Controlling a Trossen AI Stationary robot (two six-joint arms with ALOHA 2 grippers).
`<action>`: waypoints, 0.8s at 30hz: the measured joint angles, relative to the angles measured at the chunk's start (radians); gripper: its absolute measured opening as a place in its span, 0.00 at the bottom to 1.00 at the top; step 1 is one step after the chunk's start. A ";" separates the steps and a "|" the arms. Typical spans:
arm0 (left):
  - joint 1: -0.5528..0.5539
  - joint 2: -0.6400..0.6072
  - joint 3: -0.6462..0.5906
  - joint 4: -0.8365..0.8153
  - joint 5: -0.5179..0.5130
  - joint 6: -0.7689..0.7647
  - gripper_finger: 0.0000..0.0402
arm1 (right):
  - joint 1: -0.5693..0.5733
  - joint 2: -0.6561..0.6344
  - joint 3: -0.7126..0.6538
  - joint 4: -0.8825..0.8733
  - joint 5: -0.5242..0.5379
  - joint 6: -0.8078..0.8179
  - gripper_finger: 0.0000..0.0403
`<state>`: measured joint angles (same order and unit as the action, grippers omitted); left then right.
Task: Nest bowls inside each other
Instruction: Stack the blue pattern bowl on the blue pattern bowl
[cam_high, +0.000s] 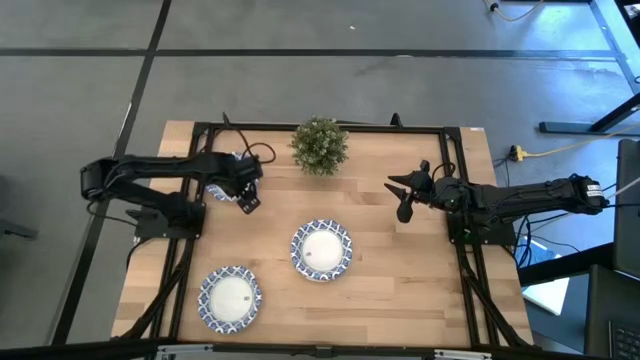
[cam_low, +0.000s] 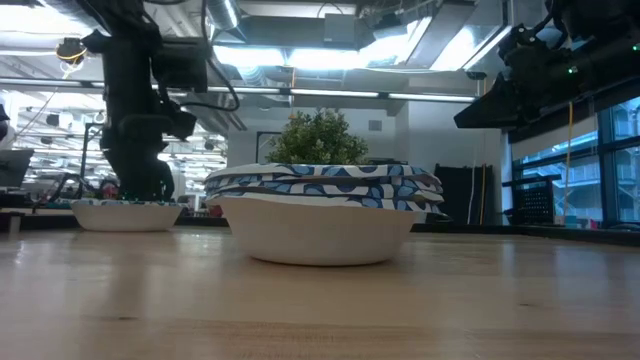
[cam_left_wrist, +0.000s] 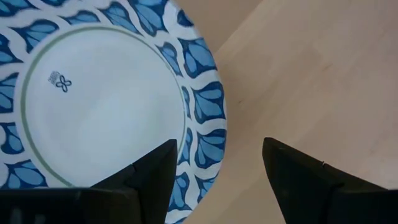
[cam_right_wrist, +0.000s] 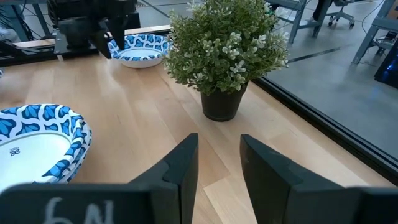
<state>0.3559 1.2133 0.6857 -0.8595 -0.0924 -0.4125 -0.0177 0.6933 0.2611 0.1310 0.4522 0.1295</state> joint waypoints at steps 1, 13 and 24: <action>-0.001 0.010 0.000 0.001 0.000 -0.003 0.58 | 0.000 0.000 0.000 0.000 0.000 0.000 0.30; -0.003 0.059 0.000 0.004 -0.003 -0.002 0.58 | 0.000 0.000 0.000 0.000 0.000 0.000 0.30; -0.003 0.059 0.000 0.004 -0.003 0.003 0.44 | 0.000 0.000 0.000 0.000 0.000 0.000 0.30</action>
<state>0.3527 1.2728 0.6857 -0.8558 -0.0956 -0.4094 -0.0177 0.6933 0.2615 0.1314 0.4522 0.1295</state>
